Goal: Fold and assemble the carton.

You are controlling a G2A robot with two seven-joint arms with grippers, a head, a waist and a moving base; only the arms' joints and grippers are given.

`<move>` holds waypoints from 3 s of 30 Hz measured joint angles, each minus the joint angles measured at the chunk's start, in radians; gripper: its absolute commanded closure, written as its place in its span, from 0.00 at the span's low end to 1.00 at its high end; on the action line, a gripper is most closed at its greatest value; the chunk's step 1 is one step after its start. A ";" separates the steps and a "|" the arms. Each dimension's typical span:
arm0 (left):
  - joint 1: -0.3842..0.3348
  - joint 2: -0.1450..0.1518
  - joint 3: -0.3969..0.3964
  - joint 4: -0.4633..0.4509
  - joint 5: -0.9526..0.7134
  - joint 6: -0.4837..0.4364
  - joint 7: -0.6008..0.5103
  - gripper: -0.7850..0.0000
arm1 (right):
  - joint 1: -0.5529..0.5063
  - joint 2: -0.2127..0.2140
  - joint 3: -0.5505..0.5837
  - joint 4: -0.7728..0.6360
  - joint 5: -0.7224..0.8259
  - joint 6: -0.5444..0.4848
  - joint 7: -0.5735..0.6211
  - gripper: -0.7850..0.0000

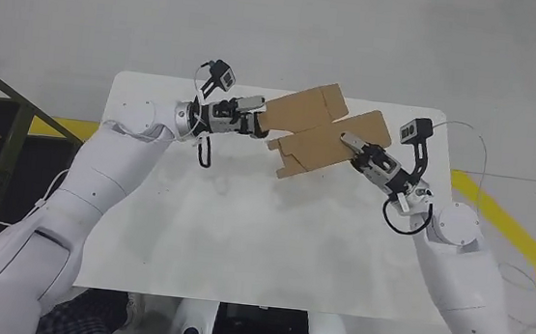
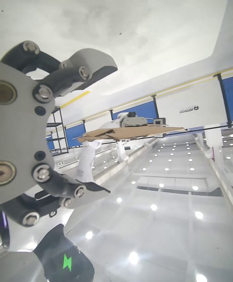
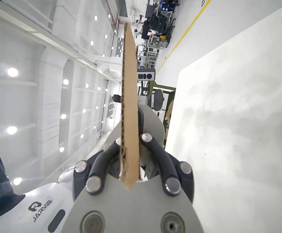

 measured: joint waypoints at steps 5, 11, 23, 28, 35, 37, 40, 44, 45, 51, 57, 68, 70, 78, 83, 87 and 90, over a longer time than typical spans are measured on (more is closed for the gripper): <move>0.039 -0.001 -0.007 -0.077 0.052 0.024 0.059 0.00 | -0.040 -0.005 -0.009 -0.051 -0.044 0.048 -0.123 1.00; 0.066 -0.003 -0.032 -0.096 0.062 0.033 0.114 0.00 | -0.044 -0.008 -0.018 -0.054 -0.053 0.058 -0.138 1.00; 0.059 -0.025 -0.036 -0.066 0.090 0.059 0.129 0.69 | -0.060 -0.012 -0.028 -0.067 -0.063 0.058 -0.119 1.00; 0.050 -0.035 -0.035 -0.043 0.089 0.057 0.122 0.87 | -0.061 -0.014 -0.028 -0.071 -0.069 0.063 -0.130 1.00; 0.031 -0.046 -0.039 -0.017 0.111 0.064 0.108 1.00 | -0.070 -0.014 -0.018 -0.090 -0.092 0.013 -0.121 0.00; 0.019 -0.049 -0.042 -0.003 0.112 0.069 0.083 1.00 | -0.073 -0.012 -0.006 -0.086 -0.089 -0.005 -0.112 0.00; -0.002 -0.051 -0.051 0.025 0.106 0.060 0.026 1.00 | -0.068 -0.008 0.027 -0.056 -0.069 -0.032 -0.083 0.00; -0.030 -0.049 -0.070 0.074 0.113 0.049 -0.049 1.00 | -0.032 0.002 0.064 0.010 -0.070 -0.070 0.041 0.00; -0.034 -0.048 -0.074 0.083 0.116 0.049 -0.065 1.00 | -0.021 0.005 0.068 0.027 -0.071 -0.080 0.078 0.00; -0.054 -0.047 -0.087 0.126 0.101 0.042 -0.211 1.00 | 0.071 0.010 0.053 0.168 -0.024 -0.196 0.335 0.00; -0.064 -0.054 -0.077 0.147 0.119 0.027 -0.273 1.00 | 0.161 -0.006 -0.021 0.308 0.029 -0.272 0.432 0.00; -0.073 -0.070 -0.055 0.141 0.157 0.024 -0.261 1.00 | 0.213 -0.022 -0.096 0.374 0.063 -0.315 0.493 0.04; -0.073 -0.072 -0.057 0.143 0.159 0.023 -0.260 1.00 | 0.213 -0.022 -0.101 0.376 0.059 -0.315 0.496 0.18; -0.071 -0.075 -0.061 0.147 0.182 0.025 -0.255 1.00 | 0.214 -0.021 -0.110 0.374 0.052 -0.318 0.504 0.58; -0.067 -0.076 -0.066 0.147 0.196 0.024 -0.246 1.00 | 0.215 -0.019 -0.116 0.368 0.033 -0.318 0.509 0.61; -0.065 -0.076 -0.071 0.145 0.203 0.025 -0.243 1.00 | 0.216 -0.018 -0.123 0.367 0.015 -0.310 0.506 0.62; -0.064 -0.076 -0.076 0.145 0.207 0.027 -0.243 1.00 | 0.217 -0.018 -0.128 0.367 0.007 -0.307 0.506 0.65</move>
